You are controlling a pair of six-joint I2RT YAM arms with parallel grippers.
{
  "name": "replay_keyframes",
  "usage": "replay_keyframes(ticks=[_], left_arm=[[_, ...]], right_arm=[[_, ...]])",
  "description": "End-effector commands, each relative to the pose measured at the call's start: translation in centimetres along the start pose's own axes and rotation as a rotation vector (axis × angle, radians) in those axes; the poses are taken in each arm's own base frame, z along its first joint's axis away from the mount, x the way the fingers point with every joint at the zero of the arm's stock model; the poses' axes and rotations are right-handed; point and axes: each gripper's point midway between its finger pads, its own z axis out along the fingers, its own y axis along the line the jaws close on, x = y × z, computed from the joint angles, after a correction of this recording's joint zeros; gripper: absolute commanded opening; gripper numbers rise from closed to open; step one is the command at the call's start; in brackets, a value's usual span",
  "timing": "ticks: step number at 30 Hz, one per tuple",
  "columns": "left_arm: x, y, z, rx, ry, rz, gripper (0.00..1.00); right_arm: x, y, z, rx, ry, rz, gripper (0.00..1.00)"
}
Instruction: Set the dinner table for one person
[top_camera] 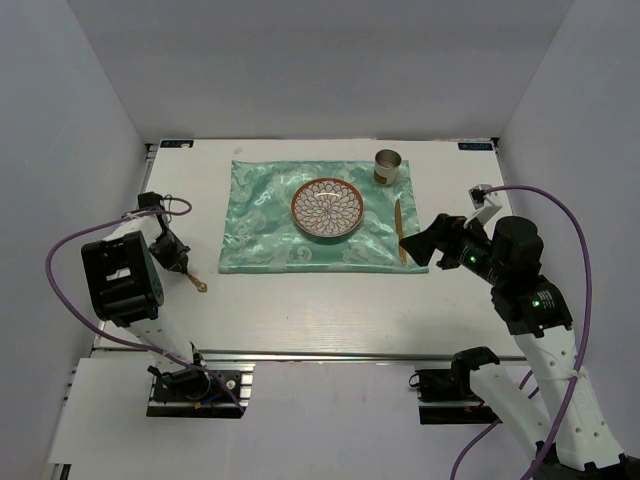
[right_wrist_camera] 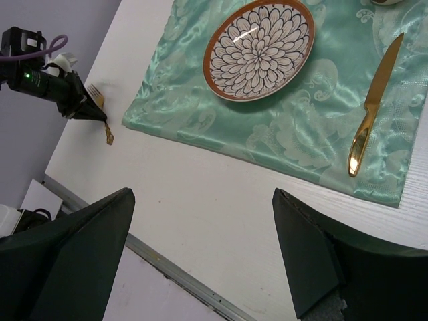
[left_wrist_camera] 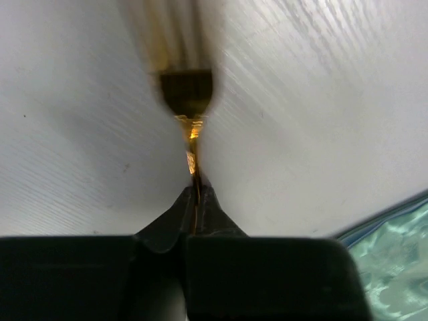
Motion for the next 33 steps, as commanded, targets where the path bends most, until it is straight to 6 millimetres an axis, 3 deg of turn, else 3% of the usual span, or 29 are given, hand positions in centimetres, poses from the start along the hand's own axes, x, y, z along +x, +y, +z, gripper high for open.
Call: replay_keyframes(ticks=[1,2,6,8,10,13,15,16,19,20,21,22,23,24,26,27,33], left_arm=[[0.2,-0.1,1.2,0.004,0.014,0.006,0.06],[0.1,0.0,1.1,-0.006,0.014,0.005,0.0],[-2.2,0.1,-2.1,-0.032,-0.096,-0.011,0.0],[-4.5,-0.2,-5.9,-0.015,-0.232,-0.025,0.0],[-5.7,-0.6,-8.4,0.03,-0.31,-0.037,0.0],[-6.6,-2.5,-11.7,0.158,-0.367,-0.002,0.0],[-5.9,-6.5,-13.8,0.364,-0.374,0.1,0.0],[-5.6,-7.5,-14.1,0.428,-0.362,0.134,0.0],[-3.3,-12.0,-13.6,0.541,-0.223,0.289,0.0],[-3.8,-13.4,-14.2,0.555,-0.224,0.343,0.0],[-2.0,-14.9,-12.4,0.531,-0.141,0.404,0.0],[-1.5,-15.7,-11.8,0.515,-0.124,0.453,0.0],[-1.7,-17.1,-12.3,0.525,-0.133,0.486,0.0],[0.1,-17.9,-10.4,0.477,-0.058,0.537,0.0],[-0.1,-19.1,-10.0,0.446,-0.049,0.595,0.0],[0.5,-19.0,-8.4,0.389,-0.015,0.622,0.0],[1.2,-20.6,-7.5,0.365,-0.019,0.664,0.0]], right_arm=[[-1.7,1.2,-0.3,-0.049,-0.061,-0.028,0.89],[-1.6,1.3,-0.2,-0.052,-0.057,-0.025,0.89],[-1.8,1.2,-0.3,-0.044,-0.061,-0.023,0.89],[-2.0,1.1,-0.5,-0.036,-0.068,-0.029,0.89],[-1.9,1.0,-0.5,-0.03,-0.063,-0.031,0.89],[-1.7,0.8,-0.4,-0.017,-0.053,-0.029,0.89],[-1.7,0.5,-0.5,-0.002,-0.054,-0.03,0.89],[-1.7,0.5,-0.5,-0.001,-0.049,-0.033,0.89],[-1.7,0.3,-0.6,0.01,-0.046,-0.035,0.89],[-1.6,0.3,-0.5,0.01,-0.043,-0.037,0.89],[-1.5,0.3,-0.6,0.01,-0.04,-0.043,0.89],[-1.4,0.2,-0.7,0.012,-0.038,-0.045,0.89],[-1.3,0.1,-0.7,0.019,-0.041,-0.048,0.89],[-1.2,-0.1,-0.7,0.024,-0.038,-0.051,0.89],[-0.8,-0.6,-0.8,0.05,-0.028,-0.053,0.89],[-0.8,-0.7,-0.9,0.056,-0.029,-0.052,0.89],[-0.4,-1.1,-1.0,0.074,-0.009,-0.064,0.89]])
